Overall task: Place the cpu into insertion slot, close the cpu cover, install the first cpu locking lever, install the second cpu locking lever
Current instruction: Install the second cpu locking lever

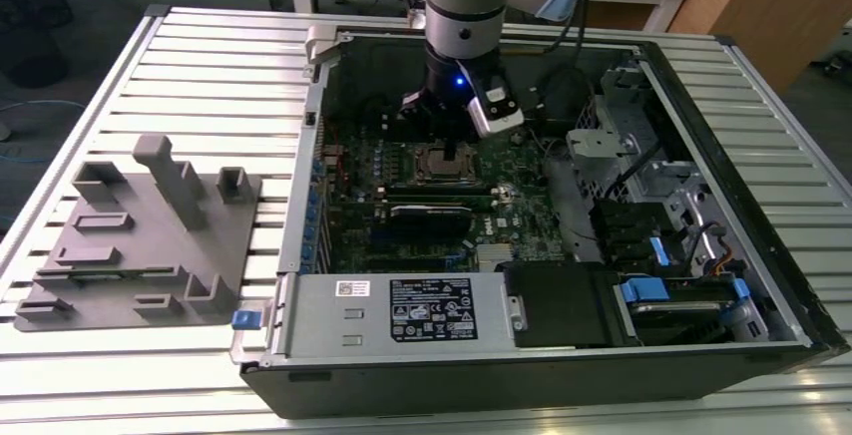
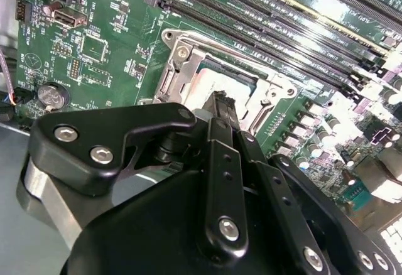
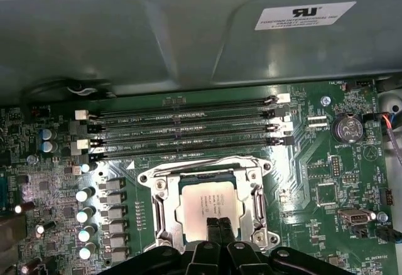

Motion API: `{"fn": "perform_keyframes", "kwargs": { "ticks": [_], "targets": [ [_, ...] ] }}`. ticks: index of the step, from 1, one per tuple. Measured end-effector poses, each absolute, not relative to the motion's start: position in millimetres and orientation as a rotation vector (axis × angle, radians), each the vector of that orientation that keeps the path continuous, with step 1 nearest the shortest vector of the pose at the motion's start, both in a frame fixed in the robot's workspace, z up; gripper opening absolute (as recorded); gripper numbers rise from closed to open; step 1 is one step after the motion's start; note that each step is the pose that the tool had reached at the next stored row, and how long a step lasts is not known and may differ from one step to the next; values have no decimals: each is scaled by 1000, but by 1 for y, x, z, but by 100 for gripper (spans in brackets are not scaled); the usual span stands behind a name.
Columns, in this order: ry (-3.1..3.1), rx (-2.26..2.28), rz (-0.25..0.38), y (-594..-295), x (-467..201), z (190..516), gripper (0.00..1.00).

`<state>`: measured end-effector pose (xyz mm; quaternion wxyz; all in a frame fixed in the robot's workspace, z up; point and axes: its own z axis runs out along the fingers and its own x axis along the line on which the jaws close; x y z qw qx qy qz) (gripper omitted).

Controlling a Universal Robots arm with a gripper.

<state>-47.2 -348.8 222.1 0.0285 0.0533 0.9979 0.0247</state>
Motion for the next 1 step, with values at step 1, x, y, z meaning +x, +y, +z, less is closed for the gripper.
{"fn": "perform_keyframes", "kwargs": {
  "ticks": [1],
  "targets": [
    [3079,165,76,-349,-47,222,10]
  ]
}}
